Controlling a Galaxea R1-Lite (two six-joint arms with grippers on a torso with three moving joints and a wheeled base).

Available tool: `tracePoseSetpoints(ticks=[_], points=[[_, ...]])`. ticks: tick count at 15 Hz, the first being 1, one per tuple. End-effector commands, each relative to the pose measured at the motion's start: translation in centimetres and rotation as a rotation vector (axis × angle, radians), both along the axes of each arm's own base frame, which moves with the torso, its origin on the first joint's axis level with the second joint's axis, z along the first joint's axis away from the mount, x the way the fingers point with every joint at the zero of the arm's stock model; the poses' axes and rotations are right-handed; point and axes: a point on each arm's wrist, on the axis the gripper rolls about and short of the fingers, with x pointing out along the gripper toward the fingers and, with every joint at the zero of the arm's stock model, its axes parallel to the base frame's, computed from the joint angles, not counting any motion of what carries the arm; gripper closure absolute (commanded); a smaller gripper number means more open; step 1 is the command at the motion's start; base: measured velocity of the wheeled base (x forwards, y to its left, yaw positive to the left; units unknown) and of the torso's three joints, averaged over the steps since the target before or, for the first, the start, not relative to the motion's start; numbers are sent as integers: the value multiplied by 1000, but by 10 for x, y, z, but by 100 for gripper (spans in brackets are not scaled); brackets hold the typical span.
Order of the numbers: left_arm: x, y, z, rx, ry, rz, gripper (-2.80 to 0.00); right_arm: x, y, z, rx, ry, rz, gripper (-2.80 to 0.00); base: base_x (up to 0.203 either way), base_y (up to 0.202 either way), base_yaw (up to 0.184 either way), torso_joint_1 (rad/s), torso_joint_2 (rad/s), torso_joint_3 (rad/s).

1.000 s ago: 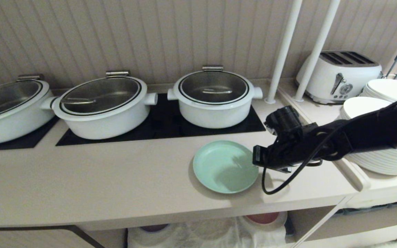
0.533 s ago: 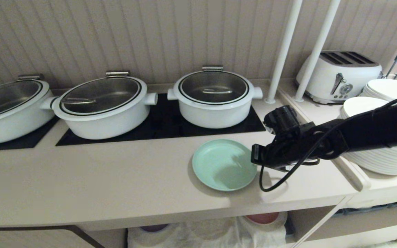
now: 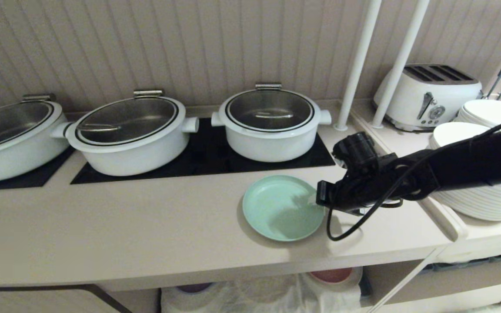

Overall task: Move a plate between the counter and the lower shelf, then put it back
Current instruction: Put the plate

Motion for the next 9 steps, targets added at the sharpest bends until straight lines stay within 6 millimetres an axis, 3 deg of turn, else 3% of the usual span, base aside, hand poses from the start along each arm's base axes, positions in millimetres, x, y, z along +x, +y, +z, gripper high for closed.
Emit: tracePoseSetpoints(ticks=[1, 9], points=[[0, 0, 0, -2, 0, 0, 0, -1, 0, 2, 3, -5, 0, -280, 0, 0, 0, 0, 0, 0], [0, 0, 0, -2, 0, 0, 0, -16, -6, 22, 16, -40, 5, -280, 0, 0, 0, 0, 0, 0]])
